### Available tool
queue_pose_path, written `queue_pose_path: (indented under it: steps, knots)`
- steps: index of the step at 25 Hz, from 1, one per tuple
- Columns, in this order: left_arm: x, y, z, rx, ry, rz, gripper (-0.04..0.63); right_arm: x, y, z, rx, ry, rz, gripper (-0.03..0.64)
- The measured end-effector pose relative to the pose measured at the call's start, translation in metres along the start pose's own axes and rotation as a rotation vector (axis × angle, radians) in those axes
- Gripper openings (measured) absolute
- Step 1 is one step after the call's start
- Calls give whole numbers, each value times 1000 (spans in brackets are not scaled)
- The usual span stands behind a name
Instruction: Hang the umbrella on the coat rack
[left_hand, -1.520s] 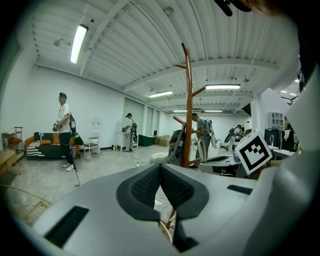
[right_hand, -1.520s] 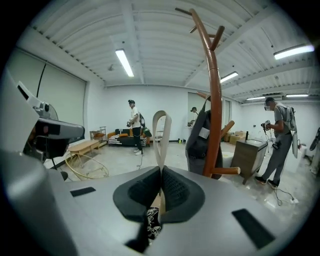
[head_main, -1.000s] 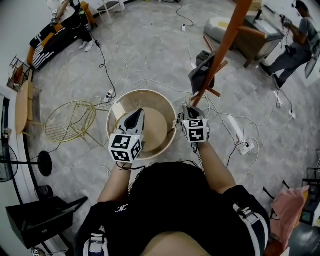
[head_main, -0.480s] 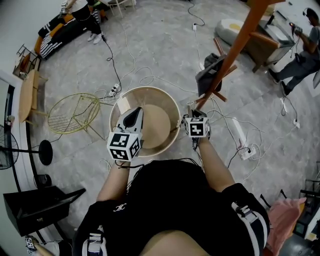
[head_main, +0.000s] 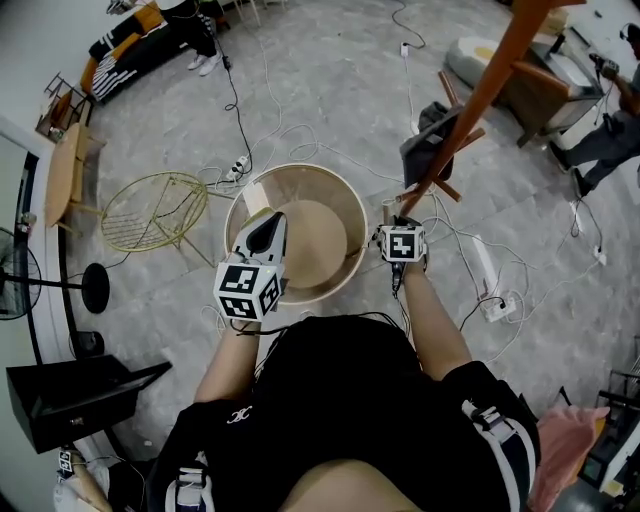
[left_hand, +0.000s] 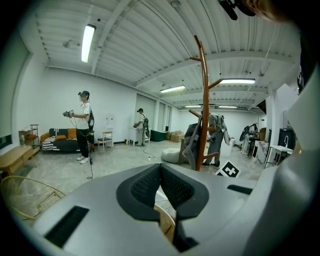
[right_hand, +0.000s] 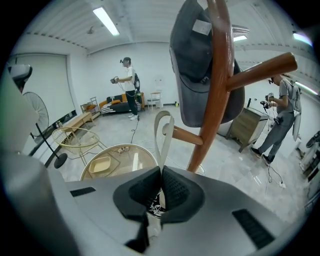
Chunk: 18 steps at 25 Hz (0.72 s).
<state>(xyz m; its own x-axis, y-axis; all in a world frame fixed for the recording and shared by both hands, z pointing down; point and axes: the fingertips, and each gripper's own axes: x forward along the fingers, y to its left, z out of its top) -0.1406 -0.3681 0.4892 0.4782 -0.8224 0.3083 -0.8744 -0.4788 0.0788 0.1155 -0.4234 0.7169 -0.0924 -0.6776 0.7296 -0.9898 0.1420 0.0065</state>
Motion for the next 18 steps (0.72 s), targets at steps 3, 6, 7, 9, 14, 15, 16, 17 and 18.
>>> queue_pose_path:
  steps: [3, 6, 7, 9, 14, 15, 16, 17, 18]
  knots:
    - [-4, 1, -2, -1, 5, 15, 18, 2, -6, -3, 0, 16, -12, 17]
    - [-8, 2, -5, -3, 12, 28, 18, 9, -13, -9, 10, 30, -18, 17]
    - [-9, 2, -5, -2, 14, 31, 18, 11, -17, -10, 15, 35, -22, 17]
    - [-9, 2, -6, 0, 18, 36, 19, 15, -23, -10, 25, 42, -30, 17]
    - [-14, 3, -9, 2, 25, 53, 18, 16, -33, -8, 26, 62, -51, 17]
    - [-14, 3, -9, 3, 25, 55, 18, 14, -33, -6, 15, 63, -56, 17]
    - [-15, 2, -9, 3, 25, 57, 18, 12, -32, -1, 1, 48, -55, 17]
    - [-14, 2, -9, 4, 26, 57, 20, 12, -31, 4, -8, 31, -51, 17]
    - [-14, 2, -9, 4, 27, 57, 18, 13, -31, 6, -9, 24, -47, 17]
